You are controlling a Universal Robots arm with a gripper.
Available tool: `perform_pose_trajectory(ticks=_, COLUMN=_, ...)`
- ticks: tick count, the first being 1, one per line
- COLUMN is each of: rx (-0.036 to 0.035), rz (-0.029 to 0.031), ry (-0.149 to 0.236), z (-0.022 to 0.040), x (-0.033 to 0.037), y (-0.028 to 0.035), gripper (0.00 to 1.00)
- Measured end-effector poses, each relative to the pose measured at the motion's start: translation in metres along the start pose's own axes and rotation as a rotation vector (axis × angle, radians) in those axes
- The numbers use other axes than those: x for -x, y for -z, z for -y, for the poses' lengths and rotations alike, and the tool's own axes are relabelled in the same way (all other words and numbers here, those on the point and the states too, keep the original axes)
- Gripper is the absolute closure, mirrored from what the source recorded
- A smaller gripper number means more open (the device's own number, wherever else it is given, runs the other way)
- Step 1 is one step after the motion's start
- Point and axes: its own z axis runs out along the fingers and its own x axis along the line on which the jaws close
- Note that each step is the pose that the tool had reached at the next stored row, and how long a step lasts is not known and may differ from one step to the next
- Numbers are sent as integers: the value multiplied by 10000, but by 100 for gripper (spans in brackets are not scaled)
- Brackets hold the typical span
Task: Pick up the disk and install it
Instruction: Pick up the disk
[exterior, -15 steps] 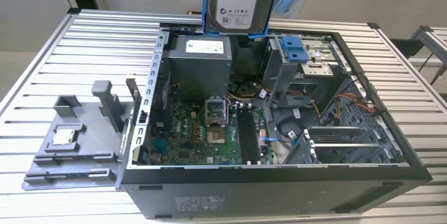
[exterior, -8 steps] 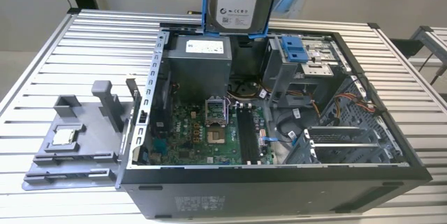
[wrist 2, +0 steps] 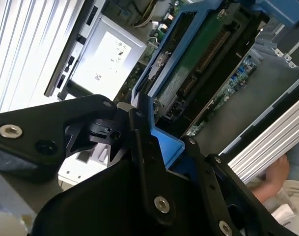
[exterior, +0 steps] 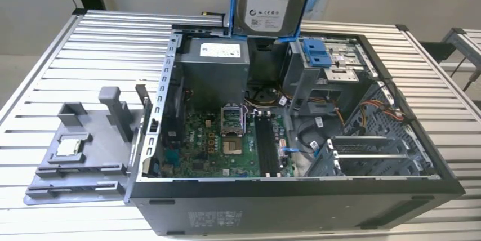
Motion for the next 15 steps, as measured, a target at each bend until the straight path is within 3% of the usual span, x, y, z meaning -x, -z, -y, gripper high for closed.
perform_pose_trajectory(ticks=8, rx=5, rz=0, ry=0, z=286, x=-59, y=1, gripper=100)
perform_pose_trajectory(ticks=15, rx=7, rz=0, ry=-1, z=436, x=-168, y=3, gripper=100)
